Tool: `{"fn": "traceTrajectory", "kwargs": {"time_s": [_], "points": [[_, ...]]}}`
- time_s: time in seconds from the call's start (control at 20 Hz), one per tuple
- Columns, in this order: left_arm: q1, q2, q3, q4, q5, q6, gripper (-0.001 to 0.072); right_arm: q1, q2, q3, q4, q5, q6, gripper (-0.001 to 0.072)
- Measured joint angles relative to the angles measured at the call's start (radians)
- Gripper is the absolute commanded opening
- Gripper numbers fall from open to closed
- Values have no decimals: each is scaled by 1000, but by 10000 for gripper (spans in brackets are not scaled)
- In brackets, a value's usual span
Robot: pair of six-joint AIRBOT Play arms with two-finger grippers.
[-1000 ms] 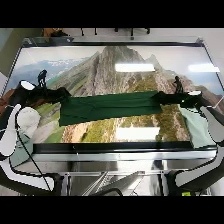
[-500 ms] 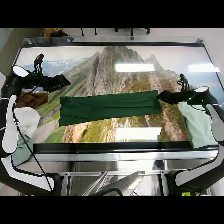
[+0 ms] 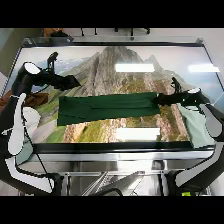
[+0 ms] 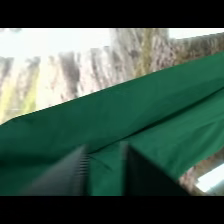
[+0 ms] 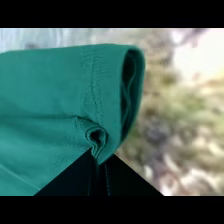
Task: Fold the shirts.
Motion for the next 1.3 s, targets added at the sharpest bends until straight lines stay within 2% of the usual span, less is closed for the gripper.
{"fn": "traceTrajectory", "kwargs": {"time_s": [0.3, 0.55, 0.85, 1.1, 1.3], "points": [[-176, -44, 0, -1, 55, -8, 23, -4, 58, 117, 0, 148, 6, 26], [-398, -207, 24, -65, 144, -59, 23, -53, 159, 253, 8, 319, 91, 26], [-600, -443, 267, -146, 240, -147, 23, -154, 306, 332, 13, 488, 159, 26], [-641, -546, 415, -241, 252, -209, 23, -200, 383, 343, 14, 522, 167, 27], [-526, -463, 428, -436, 71, -105, 21, -203, 386, 343, 87, 528, 170, 26]]}}
